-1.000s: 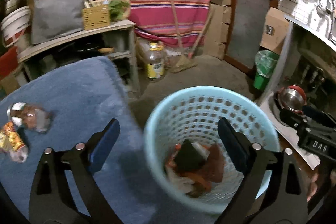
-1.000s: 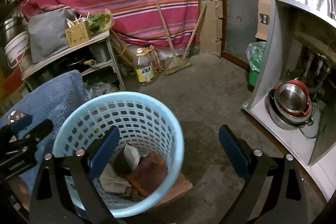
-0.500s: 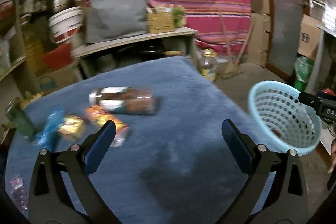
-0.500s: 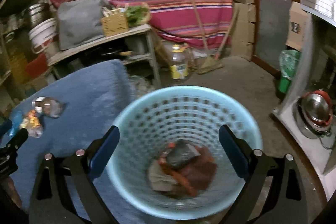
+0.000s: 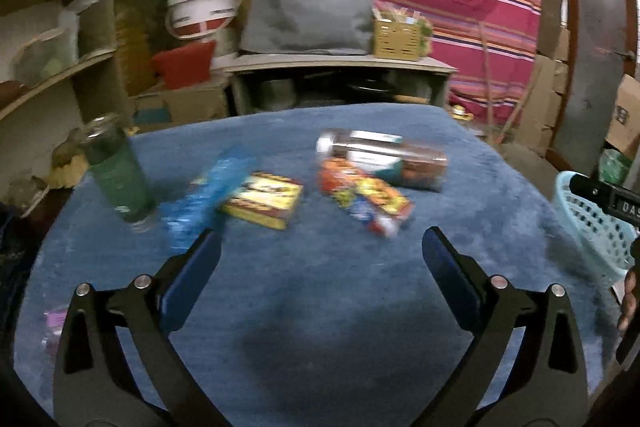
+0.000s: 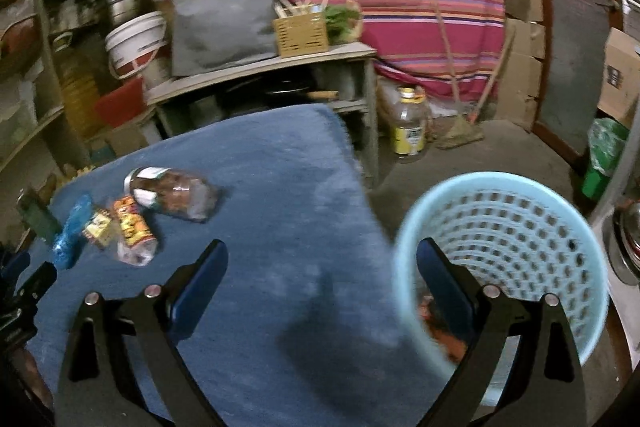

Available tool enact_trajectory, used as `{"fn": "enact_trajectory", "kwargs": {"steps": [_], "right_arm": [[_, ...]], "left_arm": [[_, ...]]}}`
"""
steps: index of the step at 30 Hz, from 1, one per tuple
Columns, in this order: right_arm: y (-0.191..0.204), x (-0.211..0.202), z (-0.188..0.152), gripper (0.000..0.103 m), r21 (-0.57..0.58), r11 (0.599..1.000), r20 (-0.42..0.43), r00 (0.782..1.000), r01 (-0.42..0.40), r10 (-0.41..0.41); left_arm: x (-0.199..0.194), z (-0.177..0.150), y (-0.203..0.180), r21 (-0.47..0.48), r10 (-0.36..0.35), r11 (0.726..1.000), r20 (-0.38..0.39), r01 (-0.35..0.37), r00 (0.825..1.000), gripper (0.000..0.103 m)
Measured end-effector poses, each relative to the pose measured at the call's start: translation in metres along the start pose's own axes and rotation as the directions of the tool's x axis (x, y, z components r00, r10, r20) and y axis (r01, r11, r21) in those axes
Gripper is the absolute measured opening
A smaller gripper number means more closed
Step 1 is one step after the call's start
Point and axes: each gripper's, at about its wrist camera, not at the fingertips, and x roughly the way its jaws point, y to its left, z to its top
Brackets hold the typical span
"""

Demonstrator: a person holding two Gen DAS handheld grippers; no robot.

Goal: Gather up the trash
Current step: 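Move both tools back over the table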

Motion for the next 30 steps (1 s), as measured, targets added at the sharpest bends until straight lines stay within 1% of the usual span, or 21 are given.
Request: {"fn": "enact_trajectory", "kwargs": {"steps": [2, 6, 9, 12, 15, 19, 21, 24, 27, 28, 29, 30], "right_arm": [[0.023, 0.007, -0.001, 0.094, -0.022, 1.0, -0.009, 1.0, -0.019, 0.019], [0.058, 0.022, -0.005, 0.094, -0.066, 0.997, -0.034, 0.998, -0.05, 0.048], [0.078, 0.03, -0.008, 0.094, -0.095, 0.993, -0.047, 0.997, -0.068, 0.063], [0.092, 0.037, -0.01, 0.094, -0.117, 0.99, -0.061, 0.996, -0.076, 0.069], [0.104, 0.045, -0.01, 0.094, -0.134, 0.987, -0.08, 0.994, -0.089, 0.079], [0.115, 0.054, -0.005, 0.094, -0.174, 0.981, -0.095, 0.993, -0.089, 0.073], [0.117, 0.058, -0.002, 0.094, -0.182, 0.98, -0.099, 0.993, -0.084, 0.067], [0.12, 0.064, -0.001, 0.094, -0.173, 0.98, -0.118, 0.99, -0.101, 0.081], [0.128, 0.07, -0.002, 0.094, -0.207, 0.972, -0.128, 0.988, -0.107, 0.082], [0.13, 0.072, -0.003, 0.094, -0.22, 0.97, -0.13, 0.988, -0.106, 0.078], [0.132, 0.073, -0.004, 0.094, -0.227, 0.968, -0.132, 0.988, -0.105, 0.076], [0.134, 0.075, -0.004, 0.094, -0.228, 0.968, -0.136, 0.988, -0.106, 0.076]], "left_arm": [[0.002, -0.001, 0.016, -0.021, 0.006, 1.0, -0.007, -0.006, 1.0, 0.097], [0.009, -0.004, 0.049, -0.059, 0.049, 0.997, -0.026, -0.05, 0.998, 0.097], [0.014, -0.006, 0.07, -0.089, 0.068, 0.993, -0.042, -0.072, 0.997, 0.097], [0.021, -0.008, 0.089, -0.111, 0.095, 0.989, -0.062, -0.101, 0.994, 0.097], [0.029, -0.007, 0.101, -0.096, 0.128, 0.986, -0.078, -0.136, 0.989, 0.097], [0.043, -0.002, 0.112, -0.089, 0.132, 0.986, -0.098, -0.141, 0.986, 0.097], [0.052, 0.002, 0.119, -0.108, 0.125, 0.985, -0.107, -0.136, 0.986, 0.097], [0.069, 0.008, 0.125, -0.148, 0.081, 0.984, -0.133, -0.101, 0.988, 0.092], [0.082, 0.012, 0.124, -0.153, 0.061, 0.985, -0.141, -0.083, 0.988, 0.091], [0.087, 0.014, 0.122, -0.15, 0.057, 0.986, -0.149, -0.08, 0.987, 0.087], [0.094, 0.015, 0.119, -0.138, 0.051, 0.988, -0.165, -0.074, 0.985, 0.079], [0.099, 0.015, 0.116, -0.128, 0.044, 0.99, -0.176, -0.067, 0.983, 0.073]]}}
